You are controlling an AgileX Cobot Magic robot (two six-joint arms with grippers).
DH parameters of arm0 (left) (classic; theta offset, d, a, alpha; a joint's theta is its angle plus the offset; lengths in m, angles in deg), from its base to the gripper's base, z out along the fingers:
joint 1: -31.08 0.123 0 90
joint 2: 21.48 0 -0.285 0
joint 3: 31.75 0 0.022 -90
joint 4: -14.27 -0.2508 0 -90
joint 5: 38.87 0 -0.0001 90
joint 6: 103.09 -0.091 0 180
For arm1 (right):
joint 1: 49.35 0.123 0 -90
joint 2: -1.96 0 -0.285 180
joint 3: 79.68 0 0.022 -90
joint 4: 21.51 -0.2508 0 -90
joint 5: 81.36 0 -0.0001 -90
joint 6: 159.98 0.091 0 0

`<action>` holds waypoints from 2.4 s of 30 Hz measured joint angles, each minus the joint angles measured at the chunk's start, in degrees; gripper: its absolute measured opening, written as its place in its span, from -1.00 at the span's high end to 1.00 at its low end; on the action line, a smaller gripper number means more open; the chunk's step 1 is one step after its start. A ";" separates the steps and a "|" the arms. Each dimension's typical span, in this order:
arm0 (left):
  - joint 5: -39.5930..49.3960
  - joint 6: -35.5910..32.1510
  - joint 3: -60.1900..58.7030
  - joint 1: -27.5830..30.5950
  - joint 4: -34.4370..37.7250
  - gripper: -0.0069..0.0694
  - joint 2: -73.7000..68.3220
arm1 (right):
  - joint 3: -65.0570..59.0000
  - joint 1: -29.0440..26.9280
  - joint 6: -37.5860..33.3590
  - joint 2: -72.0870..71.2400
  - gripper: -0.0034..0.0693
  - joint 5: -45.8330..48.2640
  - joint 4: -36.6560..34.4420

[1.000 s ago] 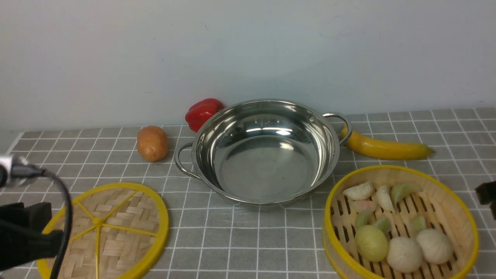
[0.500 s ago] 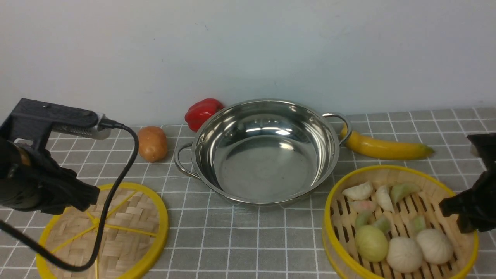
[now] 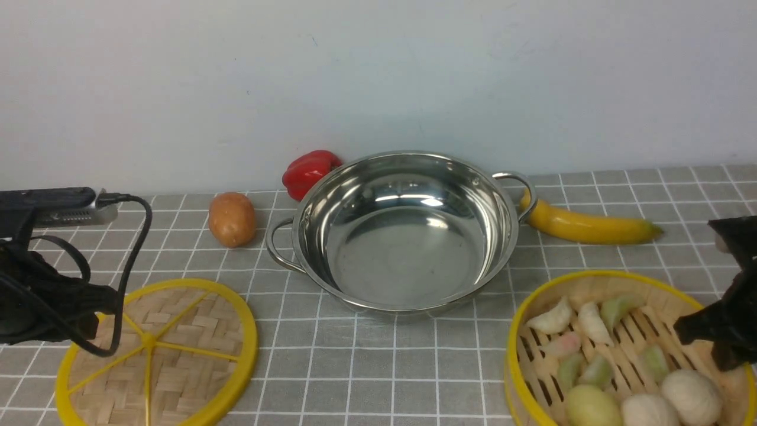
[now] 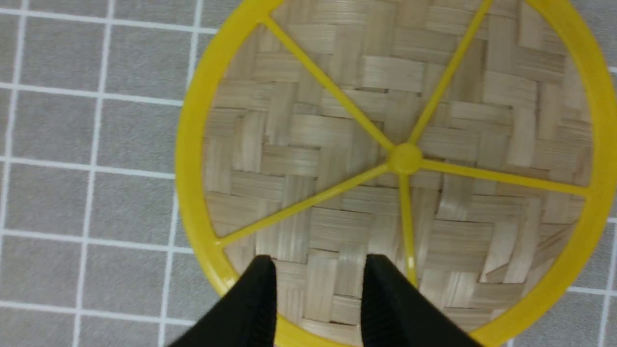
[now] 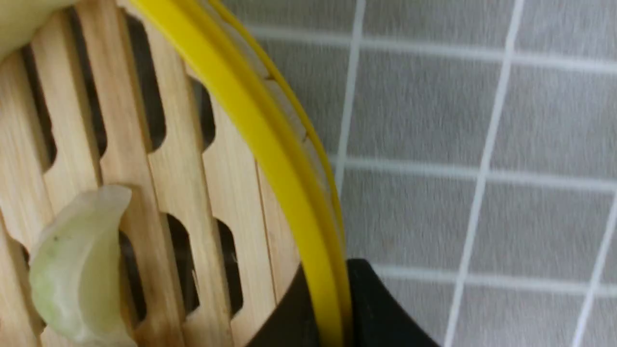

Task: Place the steamer in the pot on the grey tablecloth, and put the lid on the steamer.
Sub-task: 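Reach for and grasp the rim of the bamboo steamer holding the buns with the right gripper, then place the bamboo steamer basket of food into the steel pot with the right gripper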

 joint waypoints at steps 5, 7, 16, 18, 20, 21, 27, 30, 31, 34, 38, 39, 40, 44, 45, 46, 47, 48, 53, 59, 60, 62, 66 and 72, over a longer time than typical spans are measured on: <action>-1.11 -1.32 0.00 0.00 1.01 0.18 -1.88 | 3.14 0.00 -2.63 -7.62 0.75 12.48 0.03; -1.94 -1.45 0.00 0.00 1.65 0.18 -3.12 | 7.25 0.00 -4.56 -11.01 0.75 17.50 -1.39; -4.39 -6.26 0.00 0.00 9.55 0.18 -8.55 | 29.05 0.00 -9.79 -11.67 0.75 20.98 -15.48; -5.49 -7.81 0.00 0.00 11.64 0.18 -9.63 | 34.83 0.62 -9.91 -9.21 0.75 21.04 -17.43; -6.12 -8.76 0.00 0.00 12.53 0.18 -10.04 | 37.58 1.54 -9.73 -7.24 0.75 21.04 -17.72; -6.38 -9.16 0.00 0.00 12.95 0.18 -10.33 | 38.99 2.27 -9.71 -6.01 0.75 21.04 -17.72; -6.92 -10.46 0.00 0.00 14.22 0.18 -11.78 | 47.45 10.15 -8.17 5.16 0.75 21.49 -16.68; -7.03 -11.31 0.00 0.00 14.39 0.18 -11.89 | 52.43 14.25 -6.51 12.09 0.75 21.84 -15.12; -7.18 -11.48 0.00 0.00 14.45 0.18 -11.89 | 53.35 14.71 -6.51 13.28 0.75 21.84 -14.82; -7.23 -11.58 0.00 0.00 14.44 0.18 -11.89 | 57.91 15.93 -5.33 18.59 0.75 21.84 -14.29; -7.57 -11.63 0.00 0.00 14.51 0.18 -11.89 | 64.05 16.10 -4.81 24.74 0.75 21.84 -14.05; -7.74 -11.69 0.00 0.00 14.51 0.18 -11.89 | 65.83 16.10 -4.65 26.39 0.75 21.84 -13.81; -7.91 -11.69 0.00 0.00 14.51 0.18 -11.89 | 67.16 16.10 -4.58 27.70 0.75 21.84 -13.65; -8.10 -11.69 0.00 0.00 14.57 0.18 -11.91 | 71.12 16.10 -4.52 31.45 0.75 21.83 -13.58; -8.12 -11.69 0.00 0.00 14.57 0.18 -11.91 | 72.29 16.10 -4.46 32.67 0.75 21.83 -13.58; -8.16 -11.69 0.00 0.00 14.63 0.18 -11.91 | 73.90 16.10 -4.35 34.32 0.75 21.83 -13.58; -8.18 -11.69 0.00 0.00 14.63 0.18 -11.91 | 75.29 16.10 -4.28 35.79 0.75 21.83 -13.52; -8.24 -11.69 0.00 0.00 14.63 0.18 -11.91 | 76.20 16.10 -4.15 36.72 0.75 21.83 -13.48; -8.42 -11.69 0.00 0.00 14.63 0.18 -11.96 | 80.55 16.10 -3.69 41.58 0.75 21.76 -13.27; -8.54 -11.93 0.00 0.00 14.63 0.18 -11.96 | 81.34 16.10 -3.35 44.94 0.75 21.76 -13.22; -8.53 -11.93 0.00 0.00 14.63 0.18 -11.96 | 81.34 16.10 -3.35 45.02 0.75 21.76 -13.22; -8.99 -11.93 0.00 0.00 14.63 0.18 -11.96 | 81.34 16.10 -3.35 46.15 0.75 21.76 -13.22; -9.99 -11.99 0.00 0.00 14.68 0.18 -11.96 | 81.34 16.13 -3.35 47.01 0.75 21.76 -13.49; -10.15 -12.10 0.00 0.00 14.81 0.18 -11.96 | 81.34 16.13 -3.35 47.01 0.75 21.76 -13.62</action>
